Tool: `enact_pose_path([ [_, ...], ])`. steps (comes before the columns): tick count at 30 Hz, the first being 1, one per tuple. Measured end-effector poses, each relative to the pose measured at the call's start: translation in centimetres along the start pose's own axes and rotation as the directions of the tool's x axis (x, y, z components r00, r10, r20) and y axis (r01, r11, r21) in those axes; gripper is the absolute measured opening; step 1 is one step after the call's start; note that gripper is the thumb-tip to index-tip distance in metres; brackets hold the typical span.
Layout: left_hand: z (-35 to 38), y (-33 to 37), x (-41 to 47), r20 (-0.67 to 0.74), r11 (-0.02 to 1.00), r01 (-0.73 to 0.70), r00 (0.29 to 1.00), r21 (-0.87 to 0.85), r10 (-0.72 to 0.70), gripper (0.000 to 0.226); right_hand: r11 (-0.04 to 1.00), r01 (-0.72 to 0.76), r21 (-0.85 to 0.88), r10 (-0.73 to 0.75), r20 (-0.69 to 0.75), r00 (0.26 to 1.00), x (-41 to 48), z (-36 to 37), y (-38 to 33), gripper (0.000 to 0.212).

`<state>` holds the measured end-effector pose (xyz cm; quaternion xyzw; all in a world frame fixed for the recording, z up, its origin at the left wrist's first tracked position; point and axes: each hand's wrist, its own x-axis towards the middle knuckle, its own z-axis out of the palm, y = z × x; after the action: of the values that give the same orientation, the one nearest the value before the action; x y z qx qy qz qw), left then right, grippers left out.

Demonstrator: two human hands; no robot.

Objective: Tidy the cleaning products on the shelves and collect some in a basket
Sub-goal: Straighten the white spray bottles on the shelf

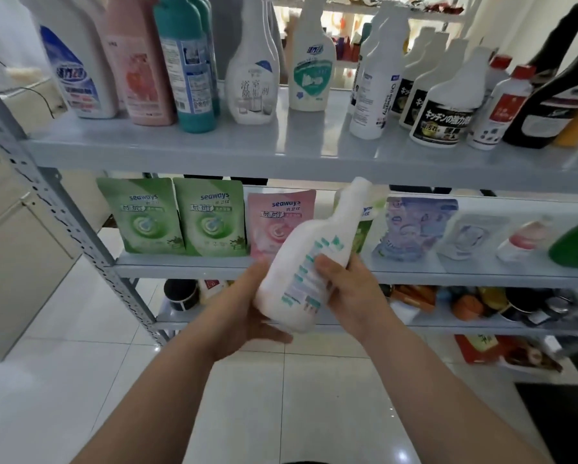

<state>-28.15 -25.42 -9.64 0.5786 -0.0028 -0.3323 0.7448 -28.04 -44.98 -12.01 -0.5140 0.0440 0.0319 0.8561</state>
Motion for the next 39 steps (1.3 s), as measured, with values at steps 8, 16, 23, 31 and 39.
enact_pose_path([
  [8, 6.0, -4.0, 3.7, -0.209, 0.768, -0.234, 0.879, 0.596, 0.43, 0.062, 0.907, 0.16, -0.388, -0.081, 0.212, 0.974, -1.0, -7.4, -2.1, 0.079],
  [16, 14.1, -7.6, 8.2, -0.224, 0.996, 0.012, 0.974, -0.083, -0.03, 0.055, 0.983, -0.178, -0.053, 0.185, 0.211, 0.96, -0.9, -14.3, -4.6, 0.091],
  [23, 17.3, -8.2, 10.4, -0.106, 0.982, 0.039, 0.993, -0.185, -0.059, 0.044, 0.982, -0.128, -0.141, 0.142, 0.096, 0.985, -0.1, -17.0, -5.5, 0.097],
  [31, 15.8, -7.6, 11.0, -0.332, 0.854, -0.048, 0.909, 0.519, 0.253, 0.051, 0.906, 0.056, -0.42, -0.06, 0.003, 0.998, -0.7, -16.0, -5.7, 0.055],
  [39, 12.8, -7.1, 9.2, -0.37, 0.641, -0.039, 0.789, 0.766, 0.49, 0.069, 0.831, 0.087, -0.549, -0.091, 0.02, 0.996, 0.3, -14.4, -9.2, 0.018],
])
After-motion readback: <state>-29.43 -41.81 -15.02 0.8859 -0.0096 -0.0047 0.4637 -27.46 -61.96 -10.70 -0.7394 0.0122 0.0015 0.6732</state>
